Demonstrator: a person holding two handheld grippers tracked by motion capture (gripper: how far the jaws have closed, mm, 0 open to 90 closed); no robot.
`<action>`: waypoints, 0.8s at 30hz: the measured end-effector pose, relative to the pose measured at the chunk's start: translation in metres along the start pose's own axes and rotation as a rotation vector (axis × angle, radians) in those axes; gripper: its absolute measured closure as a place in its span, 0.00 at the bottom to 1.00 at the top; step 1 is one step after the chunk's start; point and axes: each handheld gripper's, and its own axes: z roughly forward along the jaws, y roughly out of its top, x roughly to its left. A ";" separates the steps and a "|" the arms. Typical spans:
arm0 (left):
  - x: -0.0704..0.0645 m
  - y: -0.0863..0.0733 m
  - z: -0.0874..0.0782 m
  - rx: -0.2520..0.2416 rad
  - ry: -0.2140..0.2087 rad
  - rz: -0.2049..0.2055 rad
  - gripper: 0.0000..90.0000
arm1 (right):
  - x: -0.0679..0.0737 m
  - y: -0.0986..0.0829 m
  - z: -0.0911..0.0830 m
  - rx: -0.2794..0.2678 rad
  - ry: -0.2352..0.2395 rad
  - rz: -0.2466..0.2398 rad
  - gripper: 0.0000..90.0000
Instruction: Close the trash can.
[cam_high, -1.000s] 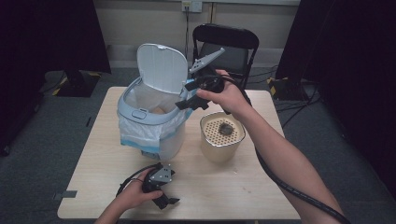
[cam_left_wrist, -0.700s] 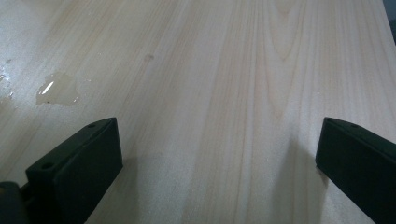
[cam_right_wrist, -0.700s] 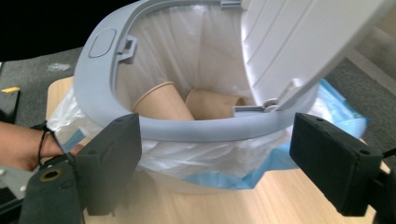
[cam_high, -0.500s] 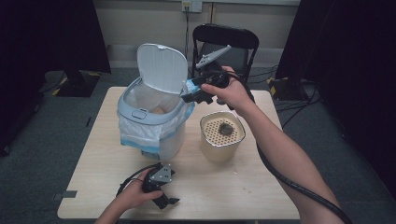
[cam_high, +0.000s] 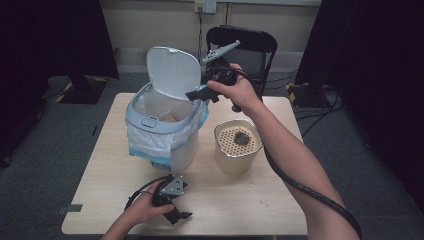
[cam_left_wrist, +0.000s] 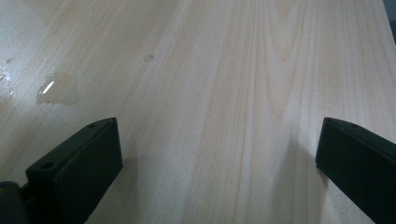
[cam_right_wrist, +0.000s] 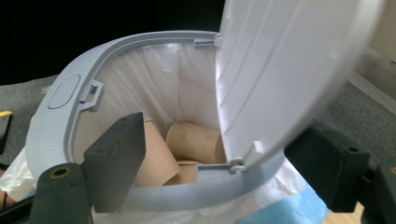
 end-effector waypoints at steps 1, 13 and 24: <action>0.000 0.000 0.000 -0.001 0.002 0.001 0.00 | 0.002 0.001 0.001 0.002 0.000 -0.004 0.19; 0.000 0.000 0.000 -0.001 -0.003 -0.004 0.00 | 0.009 0.006 0.001 -0.016 0.003 -0.017 0.24; -0.001 0.000 0.000 0.003 -0.009 -0.013 0.00 | 0.019 0.013 0.008 -0.005 0.013 -0.059 0.23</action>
